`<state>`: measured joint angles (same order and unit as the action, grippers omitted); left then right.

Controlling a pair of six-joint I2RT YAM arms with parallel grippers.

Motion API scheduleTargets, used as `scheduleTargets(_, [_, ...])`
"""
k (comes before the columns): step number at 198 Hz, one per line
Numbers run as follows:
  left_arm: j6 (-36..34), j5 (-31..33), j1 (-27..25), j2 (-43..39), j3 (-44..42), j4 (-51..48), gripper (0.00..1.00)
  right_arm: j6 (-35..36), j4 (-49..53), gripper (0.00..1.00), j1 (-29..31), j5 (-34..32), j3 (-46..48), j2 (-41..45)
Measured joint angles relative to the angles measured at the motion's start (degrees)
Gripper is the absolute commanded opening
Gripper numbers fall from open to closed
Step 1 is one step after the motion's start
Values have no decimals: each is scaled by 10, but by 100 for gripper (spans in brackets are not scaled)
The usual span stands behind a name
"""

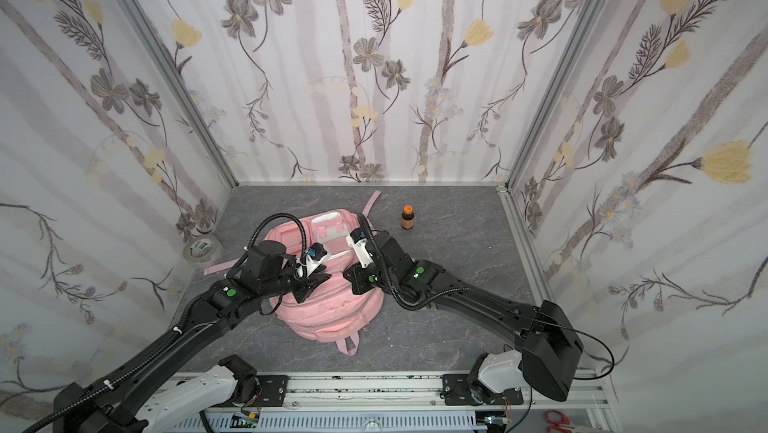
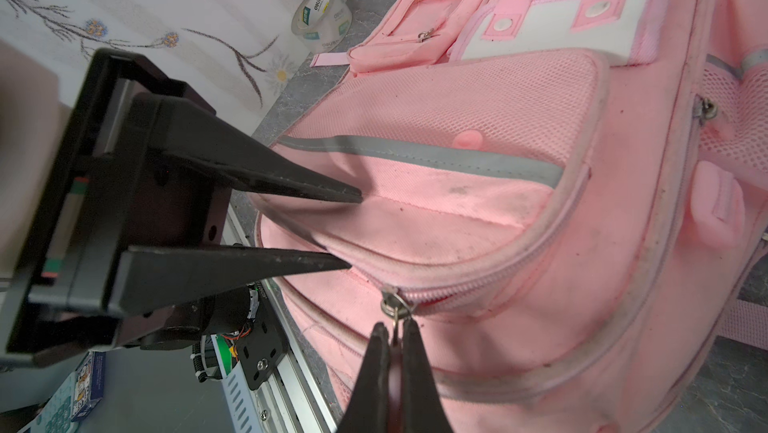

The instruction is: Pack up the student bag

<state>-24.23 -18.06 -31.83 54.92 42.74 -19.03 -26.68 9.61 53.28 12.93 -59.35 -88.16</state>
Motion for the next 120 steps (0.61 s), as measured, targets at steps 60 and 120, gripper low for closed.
scheduleTargets(60, [4,10,-11,-2,15,-1,34,2,0,0,-9,7,-8,-1])
scheduleTargets(120, [-5,16,-32,27,17,0,8,2,0,0,-20,28,-7,0])
